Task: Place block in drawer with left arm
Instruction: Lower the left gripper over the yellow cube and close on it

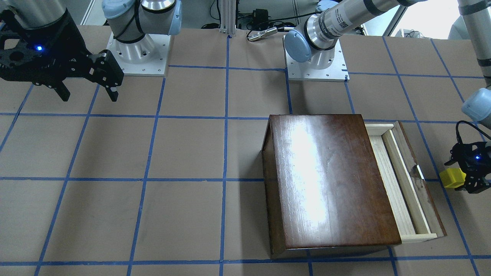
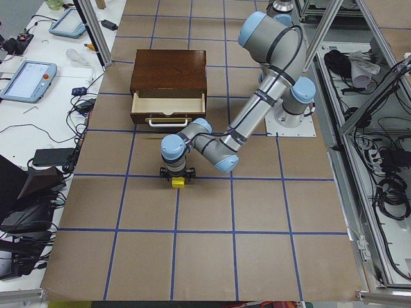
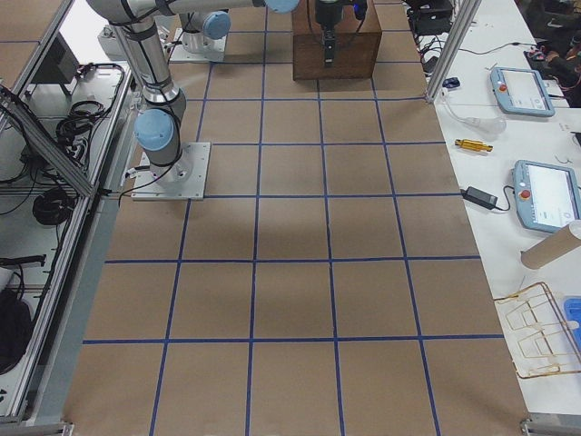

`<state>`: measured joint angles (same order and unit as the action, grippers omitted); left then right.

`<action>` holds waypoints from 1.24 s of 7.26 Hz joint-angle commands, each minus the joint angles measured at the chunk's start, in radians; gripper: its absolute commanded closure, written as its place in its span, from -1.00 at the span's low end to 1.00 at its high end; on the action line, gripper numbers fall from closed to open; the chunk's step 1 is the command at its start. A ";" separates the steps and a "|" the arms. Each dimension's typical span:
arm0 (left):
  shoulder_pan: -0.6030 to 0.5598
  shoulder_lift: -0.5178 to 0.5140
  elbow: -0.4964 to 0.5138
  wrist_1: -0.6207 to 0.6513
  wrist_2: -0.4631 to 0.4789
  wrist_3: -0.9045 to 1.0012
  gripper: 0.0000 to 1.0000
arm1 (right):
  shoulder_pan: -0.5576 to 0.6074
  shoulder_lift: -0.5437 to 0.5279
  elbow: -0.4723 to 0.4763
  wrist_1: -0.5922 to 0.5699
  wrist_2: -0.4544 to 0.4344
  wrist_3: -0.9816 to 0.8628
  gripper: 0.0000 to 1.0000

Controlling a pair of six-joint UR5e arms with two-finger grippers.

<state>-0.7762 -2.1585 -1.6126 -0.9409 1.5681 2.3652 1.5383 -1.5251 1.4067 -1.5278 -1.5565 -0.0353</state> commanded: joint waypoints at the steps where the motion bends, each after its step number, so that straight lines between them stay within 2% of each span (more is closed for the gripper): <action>1: 0.000 -0.003 0.000 0.002 0.003 0.005 -0.73 | 0.000 0.000 0.000 0.000 0.001 0.000 -1.00; 3: 0.000 -0.004 0.003 0.002 0.004 0.008 -0.47 | 0.000 0.000 0.000 0.000 0.001 0.000 -1.00; 5: 0.002 -0.003 0.003 0.001 0.003 0.011 0.26 | -0.001 -0.001 0.000 0.000 -0.001 0.000 -1.00; 6: 0.002 -0.003 0.005 0.002 0.003 0.008 0.47 | 0.000 0.000 0.000 0.000 -0.001 0.000 -1.00; 9: 0.002 0.014 0.004 0.001 0.015 0.009 0.79 | 0.000 0.000 0.000 0.000 -0.001 0.000 -1.00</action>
<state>-0.7747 -2.1544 -1.6080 -0.9402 1.5786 2.3742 1.5385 -1.5254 1.4067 -1.5278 -1.5570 -0.0353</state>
